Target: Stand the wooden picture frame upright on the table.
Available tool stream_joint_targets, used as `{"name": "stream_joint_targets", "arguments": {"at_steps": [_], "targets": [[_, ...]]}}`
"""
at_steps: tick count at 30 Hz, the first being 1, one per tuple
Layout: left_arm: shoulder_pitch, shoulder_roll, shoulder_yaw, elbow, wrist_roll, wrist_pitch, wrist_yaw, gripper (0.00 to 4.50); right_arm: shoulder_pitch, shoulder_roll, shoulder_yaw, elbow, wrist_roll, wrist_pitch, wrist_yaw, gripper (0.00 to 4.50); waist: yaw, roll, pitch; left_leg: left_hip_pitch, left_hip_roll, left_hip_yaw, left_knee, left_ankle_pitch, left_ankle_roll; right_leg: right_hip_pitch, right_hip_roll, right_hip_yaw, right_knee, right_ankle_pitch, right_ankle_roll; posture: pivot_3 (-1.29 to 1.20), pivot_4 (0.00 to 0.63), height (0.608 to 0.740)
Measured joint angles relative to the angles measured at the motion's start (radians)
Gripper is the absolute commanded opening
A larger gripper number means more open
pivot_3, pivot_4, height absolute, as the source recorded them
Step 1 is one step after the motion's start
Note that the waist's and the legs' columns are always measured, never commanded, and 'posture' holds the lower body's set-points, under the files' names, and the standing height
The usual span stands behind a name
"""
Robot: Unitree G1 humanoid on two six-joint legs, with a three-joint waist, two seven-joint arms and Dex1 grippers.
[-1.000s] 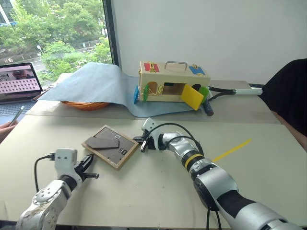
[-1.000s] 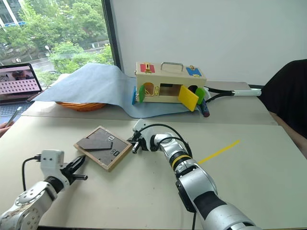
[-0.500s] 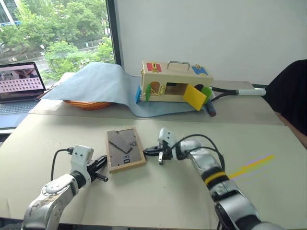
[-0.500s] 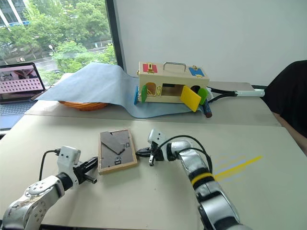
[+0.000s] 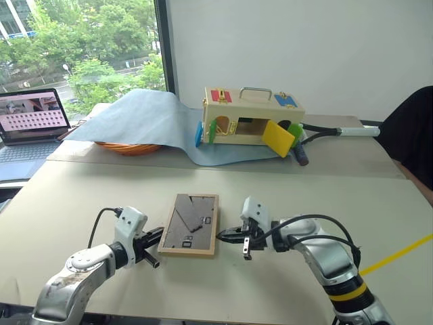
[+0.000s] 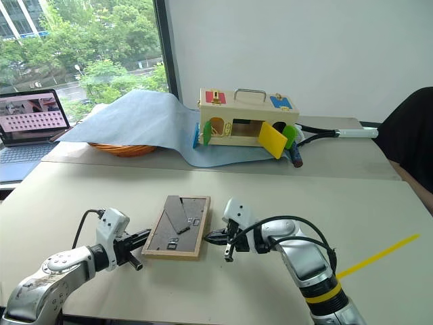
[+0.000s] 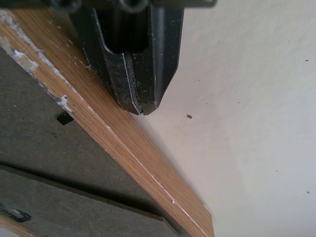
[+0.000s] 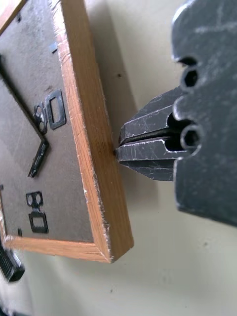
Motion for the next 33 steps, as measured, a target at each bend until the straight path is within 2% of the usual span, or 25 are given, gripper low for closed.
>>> {"name": "stream_joint_targets", "arguments": {"at_steps": [6, 9, 12, 15, 19, 21, 22, 26, 33], "targets": [[0.013, 0.060, 0.053, 0.045, -0.007, -0.013, -0.063, 0.00, 0.000, -0.113, -0.010, 0.013, 0.032, -0.002, 0.026, 0.02, -0.014, 0.000, 0.000, 0.003, 0.000, 0.000, -0.003, 0.000, 0.000, 0.000, 0.000, 0.000, 0.001, 0.000, 0.000, 0.00, 0.150, 0.670], [0.002, 0.081, 0.127, 0.103, -0.034, -0.005, -0.084, 0.00, 0.003, -0.170, -0.036, 0.014, 0.061, -0.004, 0.053, 0.02, -0.028, 0.001, 0.000, 0.003, 0.000, 0.000, -0.005, 0.002, 0.002, -0.001, 0.000, 0.000, 0.001, 0.000, 0.000, 0.00, 0.150, 0.670], [-0.010, 0.095, 0.239, 0.151, -0.083, 0.017, -0.096, 0.00, 0.010, -0.243, -0.121, 0.018, 0.118, -0.009, 0.093, 0.02, -0.030, 0.000, 0.001, 0.002, 0.000, 0.000, -0.007, 0.003, 0.001, -0.002, 0.000, 0.000, 0.000, 0.000, 0.000, 0.00, 0.150, 0.670], [-0.049, 0.101, 0.308, 0.131, -0.191, 0.069, -0.122, 0.64, 0.014, -0.277, -0.197, -0.002, 0.217, 0.015, 0.135, 0.00, -0.025, -0.001, 0.001, 0.002, 0.000, 0.000, -0.009, 0.003, 0.001, -0.001, 0.000, 0.000, -0.001, 0.000, 0.000, 0.00, 0.150, 0.670], [-0.052, 0.158, 0.353, 0.100, -0.300, 0.158, -0.178, 2.27, 0.026, -0.317, -0.237, -0.047, 0.299, 0.049, 0.164, 0.00, -0.027, -0.001, 0.001, 0.003, 0.000, 0.000, -0.012, 0.003, 0.000, -0.001, 0.000, 0.000, -0.003, 0.000, 0.000, 0.00, 0.150, 0.670], [-0.048, 0.174, 0.354, 0.098, -0.315, 0.178, -0.188, 2.76, 0.028, -0.316, -0.236, -0.050, 0.314, 0.055, 0.156, 0.00, -0.030, -0.001, 0.001, 0.003, 0.000, 0.000, -0.013, 0.004, -0.001, -0.002, 0.000, 0.000, -0.002, 0.000, 0.000, 0.00, 0.150, 0.670], [-0.046, 0.176, 0.353, 0.097, -0.314, 0.182, -0.190, 3.25, 0.031, -0.316, -0.235, -0.050, 0.314, 0.056, 0.150, 0.00, -0.031, -0.001, 0.001, 0.003, 0.000, 0.000, -0.013, 0.004, -0.001, -0.002, 0.000, 0.000, -0.002, 0.000, 0.000, 0.00, 0.150, 0.670], [-0.045, 0.176, 0.350, 0.097, -0.316, 0.196, -0.186, 4.45, 0.037, -0.290, -0.209, -0.049, 0.314, 0.056, 0.121, 0.00, -0.031, -0.001, 0.001, 0.003, 0.000, 0.000, -0.013, 0.004, -0.001, -0.002, 0.000, 0.000, -0.002, 0.000, 0.000, 0.00, 0.150, 0.670], [-0.034, 0.179, 0.377, 0.077, -0.401, 0.256, -0.197, 4.45, 0.044, -0.274, -0.201, -0.049, 0.339, 0.056, 0.106, 0.00, -0.029, -0.001, 0.001, 0.003, 0.000, 0.000, -0.013, 0.005, -0.001, -0.002, 0.000, 0.000, -0.002, 0.000, -0.001, 0.00, 0.150, 0.670]]}}
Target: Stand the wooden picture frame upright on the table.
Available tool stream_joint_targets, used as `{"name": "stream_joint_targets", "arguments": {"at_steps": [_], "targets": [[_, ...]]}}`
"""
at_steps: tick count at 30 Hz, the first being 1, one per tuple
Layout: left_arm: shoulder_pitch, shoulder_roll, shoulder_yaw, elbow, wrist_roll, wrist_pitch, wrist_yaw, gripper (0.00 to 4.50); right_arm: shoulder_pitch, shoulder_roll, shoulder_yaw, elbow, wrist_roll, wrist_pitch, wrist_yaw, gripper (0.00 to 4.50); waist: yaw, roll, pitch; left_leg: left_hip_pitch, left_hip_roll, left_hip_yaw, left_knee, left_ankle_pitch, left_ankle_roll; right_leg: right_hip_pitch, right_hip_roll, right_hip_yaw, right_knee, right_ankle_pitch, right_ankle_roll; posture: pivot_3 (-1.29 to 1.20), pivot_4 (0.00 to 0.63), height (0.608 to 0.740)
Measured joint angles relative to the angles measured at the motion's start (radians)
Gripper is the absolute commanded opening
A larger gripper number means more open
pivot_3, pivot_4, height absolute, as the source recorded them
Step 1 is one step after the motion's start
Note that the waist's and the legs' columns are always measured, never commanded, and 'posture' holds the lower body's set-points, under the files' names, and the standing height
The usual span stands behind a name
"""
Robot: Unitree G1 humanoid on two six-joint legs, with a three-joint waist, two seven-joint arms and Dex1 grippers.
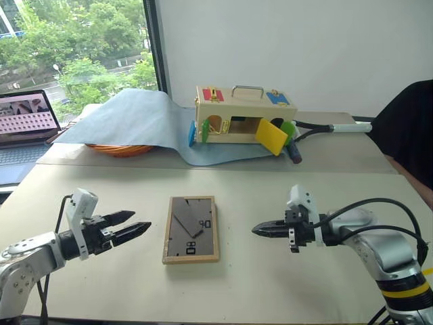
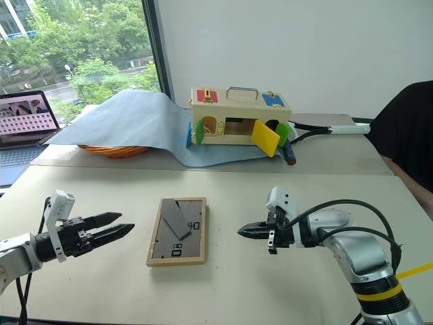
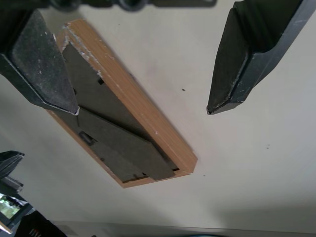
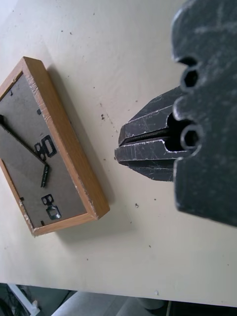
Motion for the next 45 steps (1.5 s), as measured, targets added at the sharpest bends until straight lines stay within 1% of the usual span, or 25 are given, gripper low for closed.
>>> {"name": "stream_joint_targets", "arguments": {"at_steps": [3, 5, 7, 9, 10, 11, 13, 14, 17, 18, 19, 20, 23, 27, 30, 31, 32, 35, 37, 38, 42, 45], "targets": [[0.005, 0.012, 0.002, -0.005, -0.031, 0.076, 0.046, 4.45, 0.001, 0.001, 0.010, 0.001, 0.002, -0.001, -0.006, 0.00, -0.001, 0.000, 0.000, 0.000, 0.000, 0.000, 0.000, 0.000, 0.000, 0.000, 0.000, 0.000, 0.000, 0.000, 0.000, 0.00, 0.150, 0.670], [0.014, 0.019, -0.025, -0.021, -0.034, 0.162, 0.111, 4.45, -0.016, 0.013, 0.046, 0.014, -0.018, -0.020, -0.013, 0.00, -0.002, 0.000, 0.000, 0.000, 0.000, 0.000, 0.000, 0.000, 0.000, 0.000, 0.000, 0.000, 0.000, 0.000, 0.000, 0.00, 0.150, 0.670], [0.013, 0.022, -0.062, -0.039, -0.060, 0.272, 0.174, 4.45, -0.031, 0.023, 0.092, 0.035, -0.050, -0.053, -0.017, 0.00, -0.004, 0.000, 0.000, 0.000, 0.000, 0.000, 0.000, 0.000, 0.000, 0.000, 0.000, 0.000, 0.001, 0.000, 0.000, 0.00, 0.150, 0.670], [-0.030, 0.066, -0.087, -0.069, -0.105, 0.389, 0.204, 4.45, -0.061, 0.034, 0.140, 0.077, -0.094, -0.091, -0.018, 0.00, -0.002, -0.001, 0.000, 0.001, 0.000, 0.000, 0.000, 0.000, 0.000, 0.000, 0.000, 0.000, 0.000, 0.000, 0.000, 0.00, 0.150, 0.670], [-0.065, 0.061, -0.093, -0.063, -0.142, 0.456, 0.219, 4.45, -0.076, 0.041, 0.161, 0.092, -0.113, -0.111, -0.018, 0.00, -0.001, 0.001, 0.000, 0.002, -0.001, 0.000, 0.000, 0.000, 0.000, 0.001, -0.001, 0.000, 0.000, 0.000, 0.001, 0.00, 0.150, 0.670], [-0.104, 0.029, -0.094, -0.035, -0.182, 0.519, 0.234, 4.45, -0.089, 0.047, 0.181, 0.109, -0.130, -0.131, -0.017, 0.00, 0.002, 0.003, -0.001, 0.002, -0.002, 0.000, 0.000, 0.000, 0.000, 0.002, -0.001, 0.000, 0.000, 0.000, 0.001, 0.00, 0.150, 0.670], [-0.179, -0.033, -0.099, 0.046, -0.256, 0.615, 0.266, 4.45, -0.107, 0.063, 0.224, 0.143, -0.170, -0.169, -0.015, 0.00, 0.008, 0.002, -0.001, 0.002, -0.002, -0.001, 0.000, 0.000, 0.000, 0.002, -0.001, -0.001, 0.000, 0.000, 0.001, 0.00, 0.150, 0.670], [-0.202, -0.039, -0.109, 0.075, -0.286, 0.642, 0.280, 4.45, -0.114, 0.070, 0.245, 0.154, -0.186, -0.183, -0.015, 0.00, 0.008, 0.001, -0.001, 0.002, -0.002, -0.001, 0.000, 0.000, 0.000, 0.002, -0.001, -0.001, 0.000, 0.000, 0.000, 0.00, 0.150, 0.670], [-0.235, -0.036, -0.158, 0.126, -0.387, 0.672, 0.337, 4.45, -0.122, 0.110, 0.284, 0.186, -0.212, -0.209, -0.015, 0.00, 0.006, 0.001, -0.001, 0.002, -0.002, -0.001, 0.000, 0.000, 0.000, 0.003, -0.001, -0.001, 0.000, 0.001, -0.002, 0.00, 0.150, 0.670], [-0.247, -0.039, -0.183, 0.143, -0.429, 0.676, 0.375, 4.45, -0.129, 0.138, 0.300, 0.199, -0.224, -0.216, -0.016, 0.00, 0.005, 0.001, -0.001, 0.003, -0.002, -0.001, -0.001, 0.000, 0.000, 0.003, -0.001, -0.001, 0.001, 0.002, -0.003, 0.00, 0.150, 0.670], [-0.253, -0.043, -0.192, 0.144, -0.442, 0.677, 0.392, 4.45, -0.131, 0.149, 0.310, 0.201, -0.226, -0.219, -0.017, 0.00, 0.006, 0.001, -0.001, 0.003, -0.002, -0.001, -0.001, 0.000, 0.000, 0.003, -0.001, -0.001, 0.001, 0.002, -0.003, 0.00, 0.150, 0.670], [-0.257, -0.052, -0.198, 0.146, -0.459, 0.677, 0.415, 4.45, -0.134, 0.161, 0.321, 0.204, -0.233, -0.223, -0.018, 0.00, 0.007, 0.001, -0.001, 0.003, -0.002, -0.001, -0.001, 0.000, 0.000, 0.005, -0.001, -0.001, 0.000, 0.002, -0.003, 0.00, 0.150, 0.670], [-0.270, -0.101, -0.205, 0.167, -0.514, 0.676, 0.505, 4.45, -0.153, 0.193, 0.352, 0.239, -0.276, -0.246, -0.025, 0.00, 0.018, 0.001, -0.001, 0.013, -0.002, -0.002, -0.001, 0.000, 0.000, 0.016, -0.001, -0.003, -0.004, 0.001, -0.001, 0.00, 0.150, 0.670], [-0.274, -0.151, -0.206, 0.186, -0.583, 0.673, 0.600, 4.45, -0.156, 0.217, 0.362, 0.254, -0.304, -0.277, -0.027, 0.00, 0.029, 0.001, -0.001, 0.014, -0.002, -0.002, -0.001, 0.000, 0.000, 0.018, -0.001, -0.003, -0.007, 0.001, 0.002, 0.00, 0.150, 0.670], [-0.273, -0.162, -0.213, 0.197, -0.624, 0.654, 0.661, 3.70, -0.156, 0.219, 0.363, 0.256, -0.315, -0.289, -0.026, 0.00, 0.030, 0.001, -0.001, 0.014, -0.002, -0.003, -0.001, 0.000, 0.000, 0.019, -0.001, -0.003, -0.007, 0.002, 0.001, 0.00, 0.150, 0.670], [-0.271, -0.162, -0.214, 0.208, -0.635, 0.644, 0.682, 3.28, -0.156, 0.219, 0.363, 0.256, -0.318, -0.291, -0.026, 0.00, 0.030, 0.001, -0.001, 0.014, -0.002, -0.003, -0.001, 0.000, 0.000, 0.019, -0.001, -0.003, -0.007, 0.002, 0.001, 0.00, 0.150, 0.670], [-0.267, -0.161, -0.216, 0.216, -0.648, 0.633, 0.701, 3.03, -0.155, 0.219, 0.363, 0.256, -0.319, -0.294, -0.026, 0.00, 0.030, 0.001, -0.001, 0.014, -0.002, -0.003, -0.001, 0.000, 0.000, 0.019, -0.001, -0.003, -0.007, 0.002, 0.001, 0.00, 0.150, 0.670], [-0.247, -0.148, -0.227, 0.232, -0.710, 0.601, 0.736, 1.83, -0.152, 0.217, 0.361, 0.255, -0.319, -0.295, -0.024, 0.00, 0.029, 0.001, -0.001, 0.014, -0.002, -0.003, -0.001, 0.000, -0.001, 0.018, -0.001, -0.003, -0.008, 0.002, 0.001, 0.00, 0.150, 0.670], [-0.241, -0.142, -0.243, 0.235, -0.780, 0.583, 0.746, 1.32, -0.151, 0.216, 0.361, 0.254, -0.320, -0.296, -0.023, 0.00, 0.030, 0.001, -0.001, 0.014, -0.002, -0.003, -0.001, 0.000, -0.001, 0.019, -0.001, -0.004, -0.008, 0.002, 0.000, 0.00, 0.150, 0.670], [-0.238, -0.136, -0.251, 0.234, -0.794, 0.574, 0.755, 1.21, -0.150, 0.215, 0.360, 0.253, -0.319, -0.296, -0.023, 0.00, 0.030, 0.001, -0.001, 0.014, -0.002, -0.003, -0.001, 0.000, -0.001, 0.019, -0.001, -0.004, -0.008, 0.002, 0.000, 0.00, 0.150, 0.670], [-0.213, -0.103, -0.292, 0.237, -0.889, 0.506, 0.807, 1.19, -0.133, 0.187, 0.343, 0.223, -0.310, -0.281, -0.024, 0.00, 0.030, 0.001, -0.001, 0.013, -0.002, -0.003, -0.001, 0.000, -0.001, 0.018, -0.001, -0.004, -0.008, 0.002, 0.001, 0.00, 0.150, 0.670], [-0.205, -0.090, -0.300, 0.214, -0.897, 0.467, 0.807, 1.19, -0.126, 0.136, 0.288, 0.171, -0.264, -0.212, -0.018, 0.00, 0.032, 0.001, -0.001, 0.011, -0.002, -0.003, -0.001, 0.001, -0.001, 0.016, -0.001, -0.004, -0.009, 0.002, 0.001, 0.00, 0.150, 0.670]]}}
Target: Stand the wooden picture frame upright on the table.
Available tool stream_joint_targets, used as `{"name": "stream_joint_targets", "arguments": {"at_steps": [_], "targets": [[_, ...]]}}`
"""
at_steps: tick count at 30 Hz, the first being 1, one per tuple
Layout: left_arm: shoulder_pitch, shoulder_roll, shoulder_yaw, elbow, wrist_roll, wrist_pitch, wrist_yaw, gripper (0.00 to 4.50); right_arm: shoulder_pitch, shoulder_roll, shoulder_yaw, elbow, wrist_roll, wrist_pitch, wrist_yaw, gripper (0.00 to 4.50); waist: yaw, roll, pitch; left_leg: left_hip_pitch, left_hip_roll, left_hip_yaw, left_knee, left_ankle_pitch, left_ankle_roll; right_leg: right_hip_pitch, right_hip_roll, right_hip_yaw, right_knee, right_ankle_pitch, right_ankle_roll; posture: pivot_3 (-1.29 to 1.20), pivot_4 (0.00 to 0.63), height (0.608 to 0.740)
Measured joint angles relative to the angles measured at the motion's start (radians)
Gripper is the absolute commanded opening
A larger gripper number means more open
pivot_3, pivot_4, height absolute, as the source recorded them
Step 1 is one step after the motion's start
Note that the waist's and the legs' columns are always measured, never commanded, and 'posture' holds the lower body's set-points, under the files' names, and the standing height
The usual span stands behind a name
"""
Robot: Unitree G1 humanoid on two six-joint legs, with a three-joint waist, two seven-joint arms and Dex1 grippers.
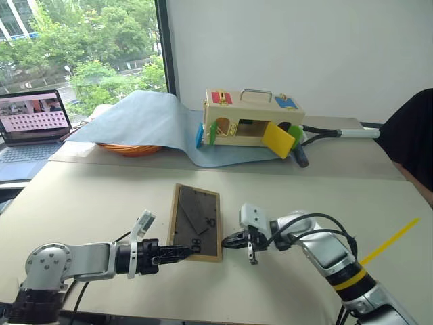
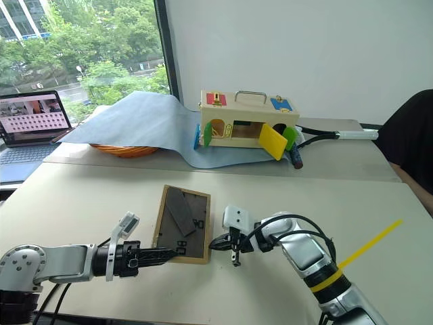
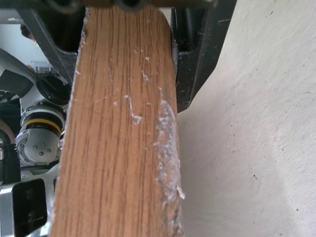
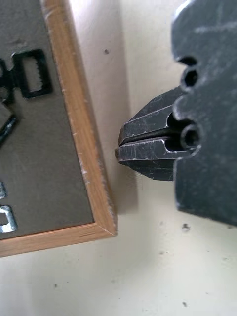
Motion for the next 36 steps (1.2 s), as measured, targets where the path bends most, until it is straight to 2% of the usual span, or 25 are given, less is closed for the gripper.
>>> {"name": "stream_joint_targets", "arguments": {"at_steps": [3, 6, 7, 10, 12, 16, 17, 23, 27, 29, 36], "targets": [[0.001, 0.032, 0.006, -0.039, 0.044, -0.028, -0.046, 1.19, -0.011, -0.077, -0.134, -0.064, 0.088, 0.107, 0.002, 0.00, 0.000, 0.000, 0.000, 0.000, 0.000, 0.000, -0.001, 0.000, 0.000, 0.000, 0.000, 0.000, -0.002, 0.000, 0.000, 0.00, 0.150, 0.670], [-0.002, 0.065, 0.006, -0.056, 0.059, -0.027, -0.122, 1.19, -0.078, -0.089, -0.289, -0.078, 0.240, 0.281, -0.015, 0.78, -0.005, 0.000, 0.001, -0.001, 0.000, 0.000, -0.002, 0.000, 0.000, 0.000, 0.000, 0.000, -0.003, 0.001, -0.002, 0.00, 0.150, 0.670], [-0.006, 0.067, 0.006, -0.057, 0.062, -0.027, -0.147, 1.19, -0.105, -0.086, -0.333, -0.086, 0.290, 0.336, -0.028, 1.18, -0.007, 0.000, 0.001, 0.000, 0.000, 0.000, -0.003, 0.000, 0.000, 0.000, 0.000, 0.000, -0.004, 0.001, -0.002, 0.00, 0.150, 0.670], [-0.043, 0.073, -0.010, -0.048, 0.089, -0.026, -0.209, 1.19, -0.199, -0.060, -0.392, -0.111, 0.411, 0.454, -0.056, 2.17, -0.008, 0.000, 0.001, -0.001, 0.000, 0.000, -0.005, 0.000, 0.000, -0.001, 0.000, -0.001, -0.004, 0.002, -0.003, 0.00, 0.150, 0.670], [-0.081, 0.074, -0.031, -0.031, 0.104, -0.024, -0.237, 1.19, -0.231, -0.019, -0.380, -0.123, 0.438, 0.479, -0.080, 2.82, -0.007, 0.000, 0.001, -0.001, 0.000, 0.000, -0.005, 0.000, 0.000, -0.001, 0.000, 0.000, -0.005, 0.001, -0.002, 0.00, 0.150, 0.670], [-0.151, 0.060, -0.077, -0.006, 0.123, -0.014, -0.289, 1.19, -0.240, 0.053, -0.233, -0.114, 0.417, 0.475, -0.108, 4.22, -0.006, 0.000, 0.001, -0.002, 0.000, 0.000, -0.005, 0.000, 0.000, -0.001, 0.000, 0.000, -0.006, 0.001, -0.001, 0.00, 0.150, 0.670], [-0.158, 0.059, -0.084, -0.002, 0.124, -0.010, -0.299, 1.19, -0.238, 0.061, -0.200, -0.106, 0.405, 0.468, -0.110, 4.43, -0.005, 0.000, 0.002, -0.002, 0.000, 0.000, -0.005, 0.000, 0.000, -0.002, 0.000, 0.000, -0.006, 0.001, -0.001, 0.00, 0.150, 0.670], [-0.158, 0.066, -0.094, 0.032, 0.134, -0.004, -0.305, 1.19, -0.238, 0.091, -0.133, -0.070, 0.344, 0.362, -0.108, 4.43, -0.005, 0.000, 0.003, -0.002, 0.000, 0.000, -0.005, 0.000, 0.000, -0.002, 0.000, -0.001, -0.006, 0.001, -0.002, 0.00, 0.150, 0.670], [-0.158, 0.066, -0.094, 0.038, 0.117, 0.000, -0.323, 1.19, -0.232, 0.109, -0.129, -0.091, 0.360, 0.336, -0.081, 4.43, -0.005, 0.000, 0.004, -0.002, 0.000, 0.000, -0.006, 0.000, 0.000, -0.001, 0.000, -0.001, -0.006, 0.002, -0.003, 0.00, 0.150, 0.670], [-0.161, 0.066, -0.095, 0.069, 0.106, 0.006, -0.330, 1.19, -0.205, 0.106, -0.161, -0.138, 0.422, 0.341, -0.060, 4.43, -0.002, 0.000, 0.004, -0.002, 0.000, -0.001, -0.006, 0.000, 0.000, -0.001, 0.000, -0.001, -0.006, 0.002, -0.003, 0.00, 0.150, 0.670], [-0.149, 0.065, -0.084, 0.065, 0.081, 0.017, -0.398, 1.19, -0.163, 0.009, -0.237, -0.203, 0.495, 0.344, -0.032, 4.43, -0.003, 0.000, 0.004, -0.002, 0.000, -0.001, -0.006, 0.000, 0.000, -0.001, 0.000, -0.001, -0.006, 0.001, -0.002, 0.00, 0.150, 0.670]]}}
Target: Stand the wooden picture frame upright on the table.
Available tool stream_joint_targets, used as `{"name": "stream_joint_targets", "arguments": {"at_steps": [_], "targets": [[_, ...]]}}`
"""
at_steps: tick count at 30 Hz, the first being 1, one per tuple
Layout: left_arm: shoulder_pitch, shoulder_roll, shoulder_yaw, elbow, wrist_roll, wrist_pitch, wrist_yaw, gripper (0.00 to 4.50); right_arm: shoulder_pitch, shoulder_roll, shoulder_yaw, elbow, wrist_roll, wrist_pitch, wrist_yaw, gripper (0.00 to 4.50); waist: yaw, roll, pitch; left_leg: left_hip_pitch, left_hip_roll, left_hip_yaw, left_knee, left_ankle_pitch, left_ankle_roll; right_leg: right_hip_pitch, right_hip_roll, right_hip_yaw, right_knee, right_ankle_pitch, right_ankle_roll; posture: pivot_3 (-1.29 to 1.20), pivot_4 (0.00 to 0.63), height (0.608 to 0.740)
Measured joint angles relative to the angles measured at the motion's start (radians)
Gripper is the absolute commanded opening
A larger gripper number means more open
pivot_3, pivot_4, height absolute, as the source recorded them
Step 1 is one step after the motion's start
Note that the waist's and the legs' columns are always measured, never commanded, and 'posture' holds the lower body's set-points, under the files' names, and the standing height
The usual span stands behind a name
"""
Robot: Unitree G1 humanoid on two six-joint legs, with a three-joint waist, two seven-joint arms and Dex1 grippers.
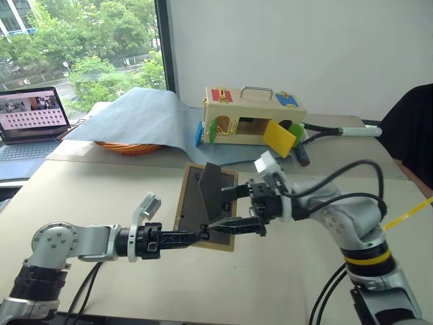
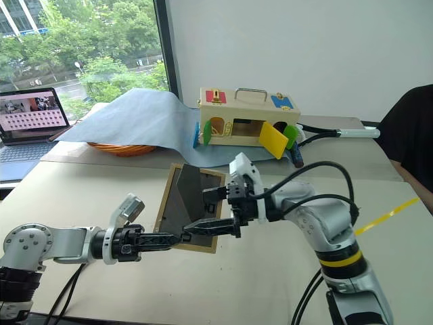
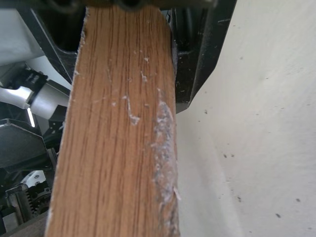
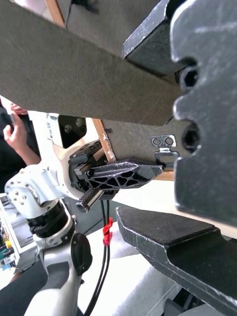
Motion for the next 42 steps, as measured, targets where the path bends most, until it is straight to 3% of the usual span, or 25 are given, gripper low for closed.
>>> {"name": "stream_joint_targets", "arguments": {"at_steps": [3, 8, 14, 17, 22, 26, 36, 42], "targets": [[0.014, 0.028, 0.018, 0.017, -0.002, 0.001, -0.032, 1.19, 0.013, -0.080, -0.015, 0.015, -0.061, -0.057, -0.002, 4.43, 0.000, 0.000, 0.000, 0.000, 0.000, 0.000, 0.000, 0.000, 0.000, -0.001, 0.000, 0.000, 0.000, -0.001, 0.002, 0.00, 0.150, 0.670], [0.010, 0.080, 0.008, 0.060, -0.078, 0.044, -0.091, 1.19, 0.050, -0.154, -0.013, 0.162, -0.316, -0.387, -0.050, 4.43, -0.002, 0.000, 0.001, 0.000, 0.000, 0.000, 0.000, 0.000, 0.000, -0.001, 0.000, 0.000, 0.000, -0.002, 0.003, 0.00, 0.150, 0.670], [-0.063, 0.151, -0.115, 0.178, -0.187, 0.132, -0.144, 1.19, 0.070, -0.136, 0.058, 0.390, -0.777, -1.193, -0.269, 4.43, -0.005, 0.002, 0.003, 0.000, 0.000, 0.001, -0.002, 0.000, 0.000, -0.002, 0.000, 0.001, -0.001, -0.002, 0.003, 0.00, 0.150, 0.670], [-0.085, 0.161, -0.149, 0.212, -0.200, 0.135, -0.153, 1.19, 0.071, -0.100, 0.072, 0.462, -0.952, -1.471, -0.426, 4.43, -0.004, 0.002, 0.004, 0.000, 0.000, 0.000, -0.002, 0.000, 0.000, -0.002, 0.000, 0.000, 0.000, -0.001, 0.002, 0.00, 0.150, 0.670], [-0.094, 0.183, -0.169, 0.232, -0.200, 0.146, -0.167, 1.19, 0.072, -0.054, 0.079, 0.477, -1.119, -1.670, -0.594, 4.43, -0.003, 0.002, 0.004, 0.000, 0.000, 0.000, -0.001, 0.000, 0.000, -0.001, 0.000, 0.000, 0.001, 0.002, -0.004, 0.00, 0.150, 0.670], [-0.095, 0.184, -0.185, 0.232, -0.202, 0.149, -0.176, 1.19, 0.071, -0.010, 0.086, 0.473, -1.182, -1.728, -0.671, 4.43, -0.002, 0.002, 0.004, 0.000, 0.000, 0.000, 0.001, 0.000, 0.000, 0.000, 0.000, 0.000, 0.002, 0.002, -0.004, 0.00, 0.150, 0.670], [-0.125, 0.188, -0.213, 0.237, -0.226, 0.154, -0.204, 1.19, 0.036, 0.032, 0.149, 0.500, -1.239, -1.760, -0.684, 1.50, -0.001, 0.002, 0.004, 0.000, 0.000, -0.002, 0.004, 0.000, 0.000, 0.001, 0.000, -0.002, 0.003, 0.002, -0.004, 0.00, 0.150, 0.670], [-0.089, 0.188, -0.186, 0.189, -0.218, 0.116, -0.199, 1.19, 0.022, 0.029, 0.150, 0.521, -1.239, -1.779, -0.683, 1.43, -0.002, 0.002, 0.004, 0.000, 0.000, -0.002, 0.004, 0.000, 0.000, 0.002, 0.000, -0.002, 0.003, 0.002, -0.004, 0.00, 0.150, 0.670]]}}
